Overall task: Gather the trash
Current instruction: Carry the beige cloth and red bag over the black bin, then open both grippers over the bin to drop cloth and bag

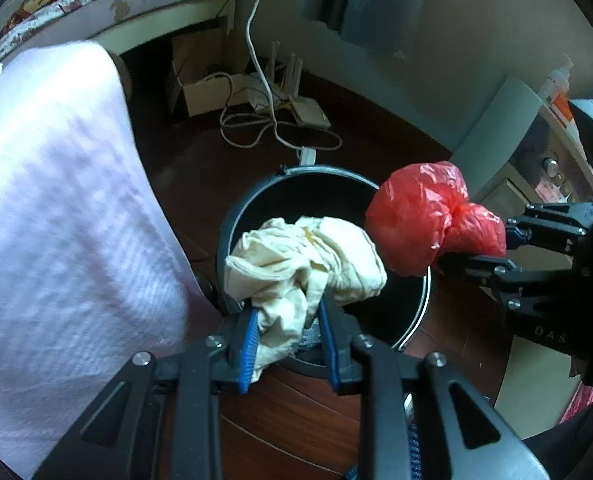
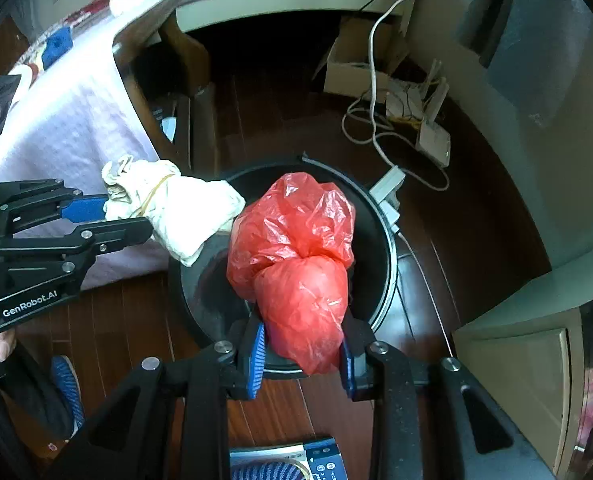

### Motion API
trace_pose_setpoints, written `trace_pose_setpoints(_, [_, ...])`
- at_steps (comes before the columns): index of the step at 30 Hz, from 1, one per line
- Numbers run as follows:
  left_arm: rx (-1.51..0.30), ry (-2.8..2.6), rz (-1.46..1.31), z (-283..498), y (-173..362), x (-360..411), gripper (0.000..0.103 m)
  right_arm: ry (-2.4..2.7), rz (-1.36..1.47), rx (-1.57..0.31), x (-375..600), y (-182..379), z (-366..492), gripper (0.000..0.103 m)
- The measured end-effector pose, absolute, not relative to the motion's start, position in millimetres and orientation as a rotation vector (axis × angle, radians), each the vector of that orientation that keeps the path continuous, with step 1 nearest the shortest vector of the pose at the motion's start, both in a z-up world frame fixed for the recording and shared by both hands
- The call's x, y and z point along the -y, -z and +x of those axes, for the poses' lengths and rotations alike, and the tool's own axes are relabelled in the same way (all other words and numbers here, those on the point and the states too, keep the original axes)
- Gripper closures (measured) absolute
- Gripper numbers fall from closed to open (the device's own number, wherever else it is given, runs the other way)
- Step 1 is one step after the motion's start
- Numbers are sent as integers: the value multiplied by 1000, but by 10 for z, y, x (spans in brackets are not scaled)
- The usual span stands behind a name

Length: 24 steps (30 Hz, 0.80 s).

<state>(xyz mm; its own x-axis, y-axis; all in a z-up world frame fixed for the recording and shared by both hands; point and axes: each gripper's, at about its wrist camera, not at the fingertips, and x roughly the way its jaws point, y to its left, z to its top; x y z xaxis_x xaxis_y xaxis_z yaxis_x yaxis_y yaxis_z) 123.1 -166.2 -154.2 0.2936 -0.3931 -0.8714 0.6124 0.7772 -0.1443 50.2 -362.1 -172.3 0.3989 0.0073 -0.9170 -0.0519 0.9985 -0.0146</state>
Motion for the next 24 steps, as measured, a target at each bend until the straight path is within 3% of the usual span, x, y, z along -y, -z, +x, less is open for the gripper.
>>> trace_pose_setpoints(8, [-1137, 700, 227, 1293, 1705, 1691, 74, -53, -69, -1202, 3584, 1898, 618, 71])
trace_pose_setpoints(10, [-1157, 719, 222, 1302, 1738, 1694, 69, -52, -85, -1247, 3573, 2000, 682, 71])
trace_pose_setpoints(11, [-1161, 720, 223, 1300, 1753, 1689, 61, -40, -107, -1263, 3573, 2039, 701, 67])
trace_pose_setpoints(12, [-1161, 714, 222, 1299, 1763, 1679, 40, -15, -140, -1272, 3570, 2071, 709, 52])
trace_pose_setpoints(13, [-1159, 700, 220, 1300, 1765, 1649, 29, 22, -169, -1280, 3597, 2098, 712, 40])
trace_pose_setpoints(14, [-1144, 676, 221, 1298, 1751, 1616, 16, 43, -182, -1296, 3631, 2115, 713, 20])
trace_pose_setpoints(15, [-1129, 650, 220, 1293, 1732, 1574, 9, 56, -194, -1312, 3672, 2122, 710, 12])
trace_pose_setpoints(18, [-1126, 581, 207, 1305, 1729, 1480, 3, 102, -204, -1322, 3773, 2094, 699, 0])
trace_pose_setpoints(24, [-1110, 520, 209, 1276, 1725, 1404, 2, 118, -175, -1307, 3811, 2012, 666, 0])
